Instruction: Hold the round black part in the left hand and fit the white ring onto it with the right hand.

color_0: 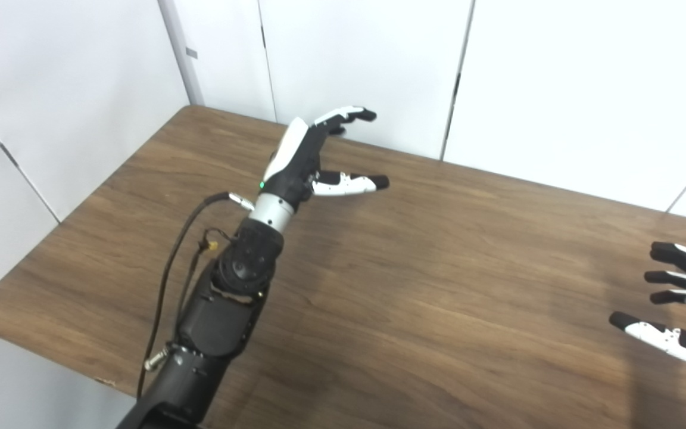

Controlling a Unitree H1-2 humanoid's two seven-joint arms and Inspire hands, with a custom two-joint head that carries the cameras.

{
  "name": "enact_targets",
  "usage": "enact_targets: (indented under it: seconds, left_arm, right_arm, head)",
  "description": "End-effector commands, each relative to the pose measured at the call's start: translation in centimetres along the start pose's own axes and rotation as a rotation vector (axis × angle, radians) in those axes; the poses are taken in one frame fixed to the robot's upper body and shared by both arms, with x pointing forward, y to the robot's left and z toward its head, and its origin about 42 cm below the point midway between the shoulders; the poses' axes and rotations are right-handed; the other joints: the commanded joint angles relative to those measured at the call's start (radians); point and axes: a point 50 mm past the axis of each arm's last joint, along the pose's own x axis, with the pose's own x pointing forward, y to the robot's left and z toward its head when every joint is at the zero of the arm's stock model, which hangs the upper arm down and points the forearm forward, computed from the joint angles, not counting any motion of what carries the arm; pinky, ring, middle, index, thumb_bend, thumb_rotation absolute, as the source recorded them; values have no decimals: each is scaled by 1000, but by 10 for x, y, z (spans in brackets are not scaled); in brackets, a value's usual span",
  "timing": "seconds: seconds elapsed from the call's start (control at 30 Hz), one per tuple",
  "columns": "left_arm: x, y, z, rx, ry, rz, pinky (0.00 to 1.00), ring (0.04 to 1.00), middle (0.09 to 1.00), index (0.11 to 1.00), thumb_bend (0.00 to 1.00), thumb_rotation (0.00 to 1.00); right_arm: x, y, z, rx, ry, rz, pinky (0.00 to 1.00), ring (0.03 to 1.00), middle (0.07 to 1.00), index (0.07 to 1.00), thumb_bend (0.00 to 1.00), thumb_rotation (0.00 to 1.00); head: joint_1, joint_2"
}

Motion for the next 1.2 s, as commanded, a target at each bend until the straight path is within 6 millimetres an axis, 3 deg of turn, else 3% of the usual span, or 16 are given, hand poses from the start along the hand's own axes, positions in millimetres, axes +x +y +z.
enact_targets:
  seconds: [0.0, 0.3, 0.6, 0.83, 1.17]
  left_arm:
    - [22, 21, 13, 69, -59, 52, 887, 918, 882, 778, 864, 256]
    - [41, 47, 7, 174, -23, 78, 934, 959, 905, 777, 873, 274]
    - [60, 69, -2, 253, 11, 86, 884, 967, 931, 770, 902, 246]
    - [71, 82, -11, 348, 71, 111, 902, 1000, 951, 767, 989, 263]
    - [81, 92, -20, 510, 163, 122, 999, 1000, 964, 781, 1000, 300]
  right_arm:
    - [7, -11, 15, -14, -92, -24, 556, 681, 775, 749, 707, 5]
    - [6, -12, 14, -23, -90, -24, 553, 670, 767, 746, 714, 17]
    - [6, -14, 12, -22, -86, -11, 561, 687, 775, 751, 719, 27]
    - [6, -15, 10, -26, -84, -12, 564, 688, 780, 756, 720, 3]
    - [5, -15, 10, -27, -88, -13, 564, 678, 773, 753, 720, 3]
  head:
    - [1, 1]
    - [0, 2]
    - [4, -3]
    - [-1, -11]
    - [-1, -10]
